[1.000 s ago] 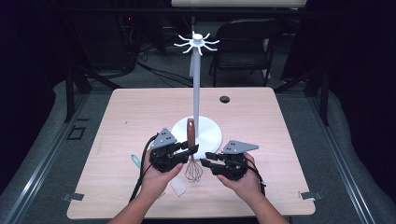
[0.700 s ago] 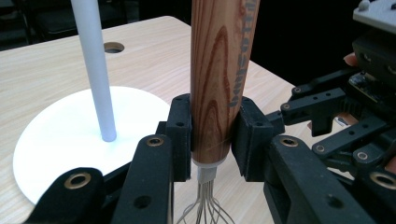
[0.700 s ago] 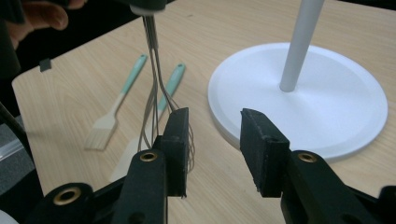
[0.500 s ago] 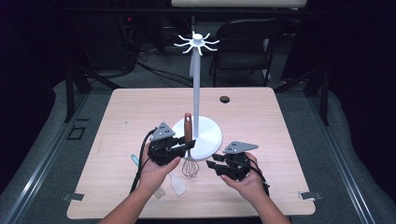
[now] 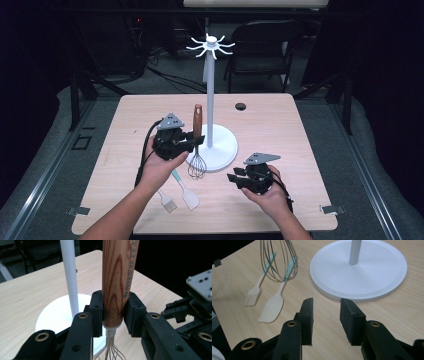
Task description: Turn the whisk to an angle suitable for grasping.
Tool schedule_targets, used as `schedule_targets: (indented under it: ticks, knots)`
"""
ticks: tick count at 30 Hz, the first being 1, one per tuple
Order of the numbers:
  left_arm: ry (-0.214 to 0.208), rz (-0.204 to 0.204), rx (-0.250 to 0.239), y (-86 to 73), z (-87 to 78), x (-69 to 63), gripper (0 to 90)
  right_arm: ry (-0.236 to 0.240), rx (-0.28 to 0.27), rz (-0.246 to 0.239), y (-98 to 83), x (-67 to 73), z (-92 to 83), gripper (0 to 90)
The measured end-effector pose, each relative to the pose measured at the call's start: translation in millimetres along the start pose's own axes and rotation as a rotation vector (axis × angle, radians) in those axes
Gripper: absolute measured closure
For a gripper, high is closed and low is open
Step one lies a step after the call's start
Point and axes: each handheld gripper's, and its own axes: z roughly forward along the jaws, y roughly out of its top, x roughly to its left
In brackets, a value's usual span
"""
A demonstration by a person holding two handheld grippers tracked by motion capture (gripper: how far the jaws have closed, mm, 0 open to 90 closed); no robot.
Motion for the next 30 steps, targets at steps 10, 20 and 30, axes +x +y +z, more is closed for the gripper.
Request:
schedule_targets:
  ticks: [10, 20, 30]
  knots:
    - [0.046, 0.047, -0.032, 59.3, -14.8, -1.9, 70.8, -0.01, -0.006, 0.027, -3.7, -6.0, -1.8, 63.2]
    - [0.136, 0.086, -0.073, 104.5, -6.0, -22.4, 70.7, -0.009, -0.003, 0.031, -5.9, -6.9, -1.6, 62.2]
    - [0.199, 0.028, -0.083, 112.2, 13.7, -16.2, 70.8, -0.013, -0.009, 0.028, -6.2, -8.5, -2.7, 62.0]
